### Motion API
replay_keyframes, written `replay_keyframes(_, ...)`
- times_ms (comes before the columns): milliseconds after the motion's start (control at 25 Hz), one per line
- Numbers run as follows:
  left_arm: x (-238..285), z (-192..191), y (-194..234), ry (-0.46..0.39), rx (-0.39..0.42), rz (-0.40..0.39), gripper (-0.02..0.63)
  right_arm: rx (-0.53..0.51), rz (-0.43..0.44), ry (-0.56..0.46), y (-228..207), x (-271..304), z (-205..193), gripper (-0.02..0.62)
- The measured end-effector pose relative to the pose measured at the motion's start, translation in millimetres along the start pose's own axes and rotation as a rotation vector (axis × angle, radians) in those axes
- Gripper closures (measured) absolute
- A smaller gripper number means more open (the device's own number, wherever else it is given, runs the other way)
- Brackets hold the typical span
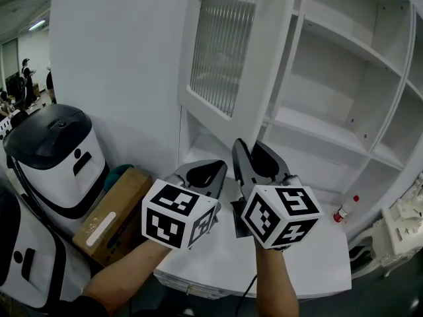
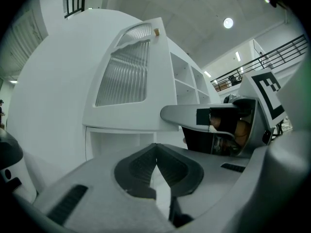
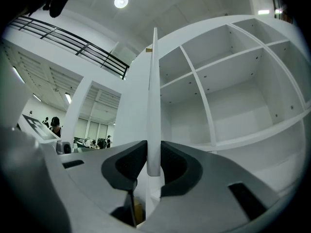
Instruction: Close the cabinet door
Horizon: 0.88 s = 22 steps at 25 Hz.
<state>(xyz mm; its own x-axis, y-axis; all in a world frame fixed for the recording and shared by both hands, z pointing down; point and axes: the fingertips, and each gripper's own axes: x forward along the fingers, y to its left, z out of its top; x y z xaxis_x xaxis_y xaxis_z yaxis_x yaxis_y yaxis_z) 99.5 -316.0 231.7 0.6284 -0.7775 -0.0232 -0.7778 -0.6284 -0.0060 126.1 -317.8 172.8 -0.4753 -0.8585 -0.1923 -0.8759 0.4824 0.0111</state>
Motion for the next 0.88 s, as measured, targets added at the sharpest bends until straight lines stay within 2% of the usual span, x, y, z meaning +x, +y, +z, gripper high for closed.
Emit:
replay_keyframes(400, 19.0, 2.3, 3.5, -0.004, -0.008, 0.002, 0.592, 0.016, -0.018, -0.004, -28.0, 6.9, -1.6, 0.505)
replay_keyframes(640, 41.7, 3.4, 3.7, -0.009, -0.021, -0.06, 0.592, 0.046, -0.023, -0.023, -45.6, 12.6, -2.1, 0.489)
replay_keyframes(880, 64.8, 7.0, 3.6, -0.02, -0.031, -0.121, 0.592, 0.028, -0.03, -0.035, -57.6, 19.8, -2.5, 0.474)
